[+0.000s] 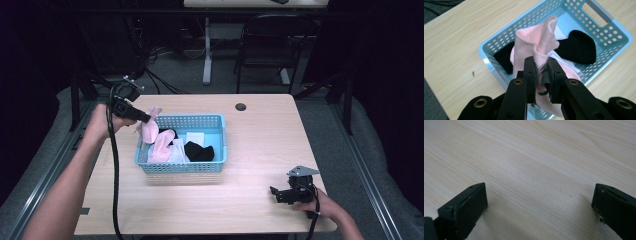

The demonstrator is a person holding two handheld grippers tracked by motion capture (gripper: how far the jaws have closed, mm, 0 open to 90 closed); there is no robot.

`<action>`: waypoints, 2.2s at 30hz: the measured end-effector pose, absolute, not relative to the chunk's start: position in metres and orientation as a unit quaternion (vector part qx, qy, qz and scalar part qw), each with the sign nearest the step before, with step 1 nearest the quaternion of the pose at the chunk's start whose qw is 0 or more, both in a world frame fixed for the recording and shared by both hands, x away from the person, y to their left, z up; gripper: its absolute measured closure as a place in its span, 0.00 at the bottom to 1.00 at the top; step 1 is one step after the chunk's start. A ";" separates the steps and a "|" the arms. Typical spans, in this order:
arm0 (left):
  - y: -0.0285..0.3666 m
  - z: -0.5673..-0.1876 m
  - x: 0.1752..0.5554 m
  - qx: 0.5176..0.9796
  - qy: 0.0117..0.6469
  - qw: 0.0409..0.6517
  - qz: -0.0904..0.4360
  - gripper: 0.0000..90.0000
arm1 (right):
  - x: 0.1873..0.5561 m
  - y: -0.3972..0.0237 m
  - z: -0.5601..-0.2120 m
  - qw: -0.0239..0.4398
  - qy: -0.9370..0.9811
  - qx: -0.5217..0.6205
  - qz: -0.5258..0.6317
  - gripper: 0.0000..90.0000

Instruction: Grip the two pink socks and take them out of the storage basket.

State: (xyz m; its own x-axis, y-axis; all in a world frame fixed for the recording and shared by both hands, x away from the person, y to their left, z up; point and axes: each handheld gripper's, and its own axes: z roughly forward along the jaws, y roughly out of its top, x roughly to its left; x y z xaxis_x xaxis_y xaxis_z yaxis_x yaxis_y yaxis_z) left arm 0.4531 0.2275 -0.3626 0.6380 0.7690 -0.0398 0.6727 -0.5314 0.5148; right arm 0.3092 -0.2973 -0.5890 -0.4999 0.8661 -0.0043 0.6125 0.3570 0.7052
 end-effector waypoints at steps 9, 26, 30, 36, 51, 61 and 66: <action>0.254 -0.358 0.448 0.866 0.430 0.235 0.103 0.88 | 0.309 -0.297 -0.589 0.193 0.801 0.462 0.329 0.00; 0.304 -0.378 0.444 0.850 0.476 0.204 0.094 0.88 | 0.309 -0.297 -0.589 0.192 0.800 0.462 0.331 0.00; 0.311 -0.382 0.443 0.848 0.484 0.195 0.092 0.88 | 0.309 -0.297 -0.589 0.192 0.800 0.462 0.332 0.00; 0.318 -0.392 0.442 0.844 0.495 0.184 0.091 0.88 | 0.309 -0.297 -0.589 0.190 0.800 0.461 0.333 0.00; 0.332 -0.437 0.446 0.838 0.524 0.139 0.062 0.88 | 0.309 -0.297 -0.589 0.192 0.800 0.461 0.331 0.00; 0.333 -0.469 0.450 0.830 0.541 0.128 0.040 0.88 | 0.309 -0.297 -0.589 0.193 0.800 0.461 0.331 0.00; 0.334 -0.485 0.452 0.827 0.546 0.131 0.033 0.88 | 0.309 -0.297 -0.589 0.193 0.801 0.461 0.331 0.00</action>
State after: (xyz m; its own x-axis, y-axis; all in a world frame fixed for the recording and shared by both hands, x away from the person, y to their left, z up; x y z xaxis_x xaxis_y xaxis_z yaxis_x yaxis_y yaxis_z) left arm 0.4520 0.3337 -0.4852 0.4013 0.9116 -0.0889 0.8943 -0.3690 0.2529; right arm 0.3093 -0.2971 -0.5892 -0.5004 0.8658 -0.0038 0.6109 0.3562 0.7071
